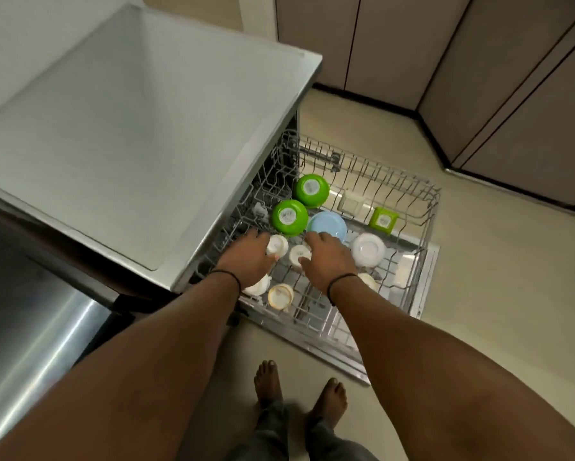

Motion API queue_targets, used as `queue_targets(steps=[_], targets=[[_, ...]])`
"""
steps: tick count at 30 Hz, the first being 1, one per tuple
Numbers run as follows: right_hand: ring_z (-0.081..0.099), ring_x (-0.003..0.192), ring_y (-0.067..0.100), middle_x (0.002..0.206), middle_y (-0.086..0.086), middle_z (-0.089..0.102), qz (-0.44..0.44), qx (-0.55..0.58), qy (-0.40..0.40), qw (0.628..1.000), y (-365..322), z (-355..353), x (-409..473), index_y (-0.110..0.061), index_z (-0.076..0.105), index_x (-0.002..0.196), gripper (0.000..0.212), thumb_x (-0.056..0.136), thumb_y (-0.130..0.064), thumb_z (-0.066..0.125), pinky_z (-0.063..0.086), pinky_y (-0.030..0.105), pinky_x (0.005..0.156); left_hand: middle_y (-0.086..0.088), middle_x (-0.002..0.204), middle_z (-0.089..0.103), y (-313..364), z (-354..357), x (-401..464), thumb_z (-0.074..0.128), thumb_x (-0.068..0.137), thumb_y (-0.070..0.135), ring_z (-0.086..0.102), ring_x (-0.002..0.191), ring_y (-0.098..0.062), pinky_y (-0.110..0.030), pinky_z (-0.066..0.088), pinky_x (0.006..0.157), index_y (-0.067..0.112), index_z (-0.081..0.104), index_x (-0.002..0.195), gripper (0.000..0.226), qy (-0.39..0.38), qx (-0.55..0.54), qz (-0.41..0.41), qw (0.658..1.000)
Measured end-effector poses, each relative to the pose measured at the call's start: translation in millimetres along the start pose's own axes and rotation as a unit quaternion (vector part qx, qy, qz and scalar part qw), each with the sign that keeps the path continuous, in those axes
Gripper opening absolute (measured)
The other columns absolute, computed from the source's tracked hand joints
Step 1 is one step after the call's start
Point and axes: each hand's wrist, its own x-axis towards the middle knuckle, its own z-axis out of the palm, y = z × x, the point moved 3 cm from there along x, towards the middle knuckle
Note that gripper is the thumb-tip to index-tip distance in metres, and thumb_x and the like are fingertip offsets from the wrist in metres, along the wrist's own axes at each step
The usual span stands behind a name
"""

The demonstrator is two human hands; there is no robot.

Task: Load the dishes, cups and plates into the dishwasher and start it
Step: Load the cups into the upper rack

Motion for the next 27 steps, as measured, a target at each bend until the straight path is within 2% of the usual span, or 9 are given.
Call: queue_targets(steps=[5, 7, 10, 13, 18, 24, 27], targets=[[0.035, 0.136, 0.032, 0.149, 0.011, 0.037, -0.034, -0.056, 0.060, 0.996, -4, -84, -11, -0.020, 0.033, 0.146, 0.072, 0.085, -0.042, 0.066, 0.031, 0.043, 0.111, -0.008, 0.124, 0.048, 39, -80, -31, 0.058, 0.087, 0.055, 0.052, 0.111, -0.030, -0.042, 0.048, 0.085, 0.018, 0.047, 0.125, 0.054, 0.132, 0.077, 0.029, 0.988], [0.030, 0.141, 0.031, 0.154, 0.011, 0.032, -0.049, -0.068, 0.072, 0.994, -12, -117, -15, -0.020, 0.030, 0.148, 0.080, 0.083, -0.045, 0.068, 0.028, 0.042, 0.114, -0.008, 0.126, 0.047, 44, -111, -47, 0.057, 0.086, 0.058, 0.051, 0.110, -0.029, -0.042, 0.047, 0.086, 0.017, 0.047, 0.127, 0.058, 0.193, 0.111, 0.028, 0.975], [0.033, 0.139, 0.030, 0.153, 0.010, 0.034, -0.093, -0.079, 0.110, 0.986, -40, -162, -18, -0.020, 0.032, 0.147, 0.084, 0.079, -0.050, 0.071, 0.031, 0.041, 0.112, -0.010, 0.133, 0.045, 33, -159, -75, 0.055, 0.087, 0.058, 0.050, 0.113, -0.030, -0.042, 0.046, 0.089, 0.016, 0.045, 0.132, 0.062, 0.264, 0.137, -0.009, 0.955], [0.037, 0.136, 0.029, 0.150, 0.009, 0.038, -0.147, -0.076, 0.131, 0.978, -88, -185, -19, -0.020, 0.033, 0.145, 0.082, 0.079, -0.048, 0.071, 0.032, 0.041, 0.109, -0.009, 0.133, 0.045, -2, -192, -114, 0.053, 0.088, 0.059, 0.050, 0.113, -0.029, -0.042, 0.045, 0.090, 0.017, 0.046, 0.132, 0.062, 0.299, 0.139, -0.078, 0.941], [0.037, 0.136, 0.028, 0.153, 0.007, 0.035, -0.268, -0.068, 0.094, 0.956, -211, -173, -29, -0.019, 0.026, 0.149, 0.081, 0.085, -0.050, 0.064, 0.034, 0.041, 0.109, -0.007, 0.129, 0.047, -100, -214, -216, 0.054, 0.087, 0.058, 0.049, 0.116, -0.028, -0.042, 0.043, 0.093, 0.018, 0.046, 0.132, 0.060, 0.341, 0.082, -0.253, 0.902], [0.043, 0.132, 0.028, 0.148, 0.006, 0.042, -0.405, -0.055, 0.037, 0.912, -359, -111, -65, -0.019, 0.031, 0.148, 0.080, 0.083, -0.048, 0.067, 0.038, 0.041, 0.106, -0.009, 0.116, 0.052, -216, -169, -353, 0.058, 0.087, 0.056, 0.052, 0.104, -0.028, -0.039, 0.045, 0.083, 0.014, 0.049, 0.120, 0.054, 0.404, -0.038, -0.455, 0.793], [0.048, 0.127, 0.028, 0.142, 0.007, 0.048, -0.453, -0.060, 0.009, 0.890, -422, -74, -85, -0.019, 0.036, 0.145, 0.078, 0.081, -0.048, 0.071, 0.042, 0.040, 0.103, -0.013, 0.121, 0.053, -263, -138, -408, 0.060, 0.086, 0.055, 0.053, 0.108, -0.031, -0.042, 0.047, 0.086, 0.011, 0.046, 0.124, 0.059, 0.433, -0.112, -0.535, 0.717]])
